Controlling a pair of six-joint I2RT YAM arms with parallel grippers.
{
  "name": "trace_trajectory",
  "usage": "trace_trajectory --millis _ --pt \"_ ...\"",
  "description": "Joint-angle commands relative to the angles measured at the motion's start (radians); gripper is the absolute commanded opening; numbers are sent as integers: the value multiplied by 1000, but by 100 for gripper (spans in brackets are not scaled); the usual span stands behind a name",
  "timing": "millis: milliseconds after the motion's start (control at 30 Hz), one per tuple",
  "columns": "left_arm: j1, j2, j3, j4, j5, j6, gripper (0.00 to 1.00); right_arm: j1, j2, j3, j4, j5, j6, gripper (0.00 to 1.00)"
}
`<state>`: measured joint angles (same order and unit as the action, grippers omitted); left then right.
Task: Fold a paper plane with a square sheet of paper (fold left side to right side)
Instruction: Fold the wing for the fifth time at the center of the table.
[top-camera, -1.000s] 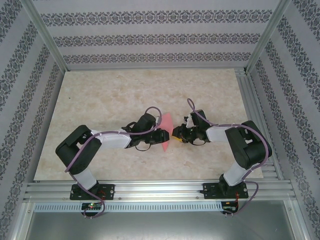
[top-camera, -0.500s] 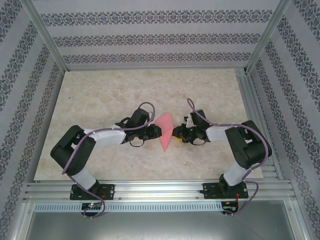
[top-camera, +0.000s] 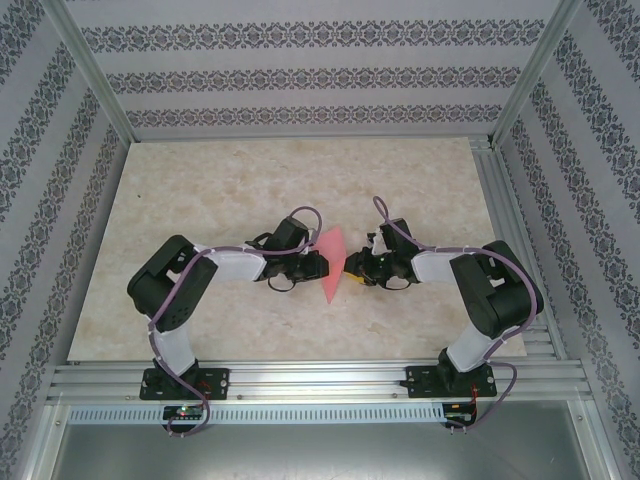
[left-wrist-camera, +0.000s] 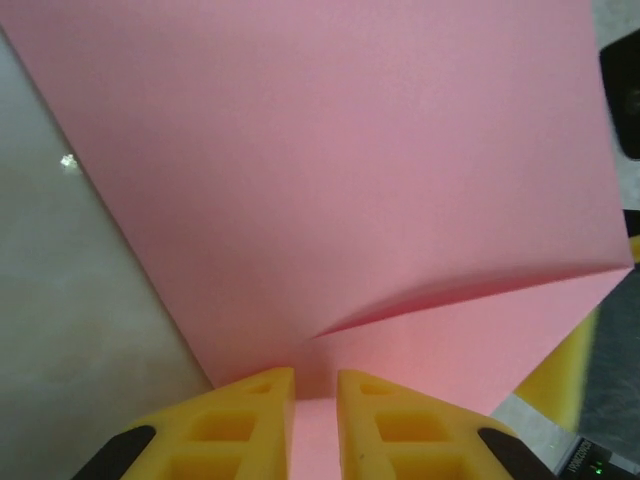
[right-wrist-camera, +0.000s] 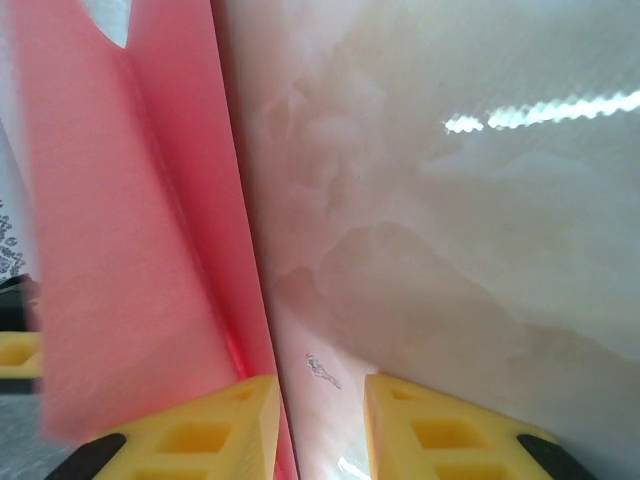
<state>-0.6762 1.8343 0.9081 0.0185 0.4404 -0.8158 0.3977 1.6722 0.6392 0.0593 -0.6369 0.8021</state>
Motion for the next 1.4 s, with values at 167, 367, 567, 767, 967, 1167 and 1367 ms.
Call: trace_trajectory --millis 167,367,567,767,967,1167,1367 --pt "4 44 14 16 -1 28 19 21 -23 7 41 11 -31 28" --pt "4 51 3 33 -2 19 19 22 -15 15 69 6 -16 26" --pt "4 51 -7 34 -9 20 16 30 -7 14 113 -8 2 23" --pt "1 60 -12 38 -14 16 15 45 13 31 131 -24 13 22" --pt "-2 70 -8 26 -27 21 14 56 12 42 130 -30 18 22" --pt "-3 77 -5 22 -32 20 14 64 15 51 139 -34 29 19" --pt "-5 81 2 16 -33 23 13 70 35 58 150 -35 46 16"
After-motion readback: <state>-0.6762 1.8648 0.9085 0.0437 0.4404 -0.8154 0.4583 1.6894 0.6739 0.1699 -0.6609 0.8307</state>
